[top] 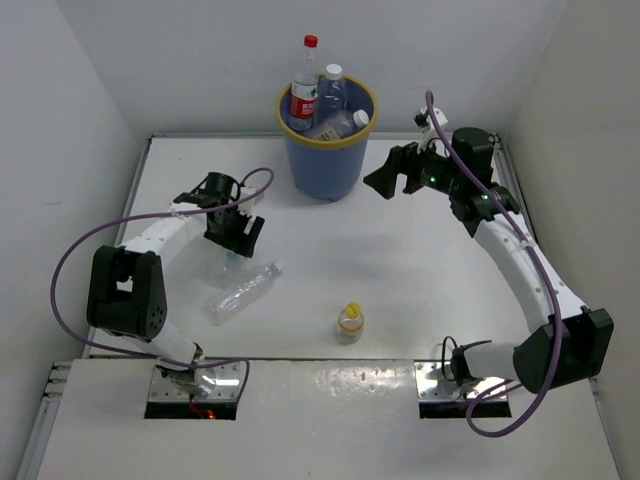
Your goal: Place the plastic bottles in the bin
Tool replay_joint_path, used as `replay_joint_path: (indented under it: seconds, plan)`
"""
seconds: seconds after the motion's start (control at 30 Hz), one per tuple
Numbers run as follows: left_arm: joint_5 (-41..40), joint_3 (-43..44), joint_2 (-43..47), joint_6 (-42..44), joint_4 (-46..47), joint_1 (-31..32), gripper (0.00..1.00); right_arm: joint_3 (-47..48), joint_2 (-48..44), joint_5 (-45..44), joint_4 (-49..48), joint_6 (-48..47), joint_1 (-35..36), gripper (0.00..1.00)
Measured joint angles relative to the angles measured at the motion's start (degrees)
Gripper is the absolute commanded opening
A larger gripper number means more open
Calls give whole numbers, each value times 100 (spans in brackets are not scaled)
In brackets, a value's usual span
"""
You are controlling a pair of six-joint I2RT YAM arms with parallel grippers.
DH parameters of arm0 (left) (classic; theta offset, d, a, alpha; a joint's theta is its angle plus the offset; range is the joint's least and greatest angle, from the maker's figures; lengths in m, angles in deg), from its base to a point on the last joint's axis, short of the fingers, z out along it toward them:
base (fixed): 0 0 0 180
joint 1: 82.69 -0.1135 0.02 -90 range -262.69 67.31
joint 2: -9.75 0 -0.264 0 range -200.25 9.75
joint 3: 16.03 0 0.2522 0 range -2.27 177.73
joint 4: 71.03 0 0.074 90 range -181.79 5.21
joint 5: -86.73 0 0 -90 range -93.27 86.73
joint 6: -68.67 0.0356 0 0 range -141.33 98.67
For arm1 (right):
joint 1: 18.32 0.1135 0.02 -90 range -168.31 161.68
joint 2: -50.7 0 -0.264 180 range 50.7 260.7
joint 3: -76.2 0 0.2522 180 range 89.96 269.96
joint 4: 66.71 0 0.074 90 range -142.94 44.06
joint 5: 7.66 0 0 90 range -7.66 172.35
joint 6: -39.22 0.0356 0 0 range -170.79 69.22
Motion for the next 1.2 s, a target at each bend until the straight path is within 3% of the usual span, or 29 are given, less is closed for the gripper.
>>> replay_joint_path:
  seconds: [0.37, 0.43, 0.57, 0.6, 0.73, 0.87, 1.03, 1.2]
  plan:
    - [-741, 0, -457, -142, 341, -68, 83, -70, -7, 260, 179, 2, 39, 91]
    - [-763, 0, -507, -144, 341, -68, 77, -70, -4, 273, 177, 4, 46, 91]
    - [-610, 9, -520, -177, 402, -101, 43, -70, -4, 319, 168, 7, 59, 90]
    - [-516, 26, -509, -168, 420, -122, 39, -70, -4, 345, 170, 7, 63, 90]
    - [332, 105, -157, -116, 658, -289, 29, 44, 55, 522, 192, 101, 111, 90]
    - [1558, 286, 874, -247, 1373, -365, 19, 321, 205, 754, 94, 455, 190, 89]
    - [2881, 929, 1626, -887, 2546, -103, 17, 573, 426, 999, -507, 1266, 326, 86]
    - [3530, 1080, 1668, -1475, 3115, 514, 17, 1464, 984, 940, -782, 1779, 605, 86]
